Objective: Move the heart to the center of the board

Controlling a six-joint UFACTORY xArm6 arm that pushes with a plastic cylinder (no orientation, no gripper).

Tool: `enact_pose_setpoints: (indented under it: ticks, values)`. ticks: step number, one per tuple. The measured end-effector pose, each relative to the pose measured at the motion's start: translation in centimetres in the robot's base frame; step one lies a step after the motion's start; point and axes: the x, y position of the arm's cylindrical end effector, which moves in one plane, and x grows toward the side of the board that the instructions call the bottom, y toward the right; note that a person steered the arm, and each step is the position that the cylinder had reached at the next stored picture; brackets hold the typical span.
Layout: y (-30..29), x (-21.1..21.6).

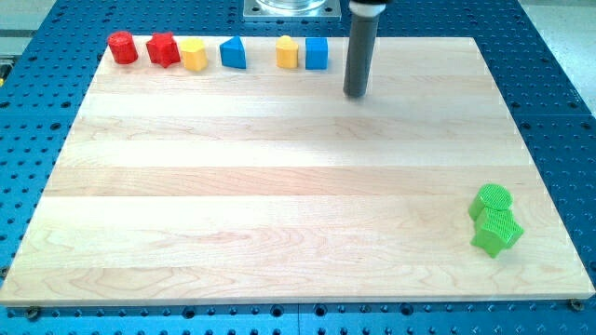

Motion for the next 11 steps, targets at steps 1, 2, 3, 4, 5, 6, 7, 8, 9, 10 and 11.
enact_pose_setpoints:
  ticks: [1,2,3,4,5,6,7,8,9,10,11]
  values:
    - [1.1,-6.4]
    - [-1.2,-10.1]
    - [-5.5,-10.1]
    - [-10.2,-8.7]
    - [-11.8,-4.0]
    - [-12.1,0.0]
    - [-13.3,-2.1]
    - [-14.7,3.1]
    - [-14.7,5.4]
    - [-17.8,7.5]
    - [-14.1,11.6]
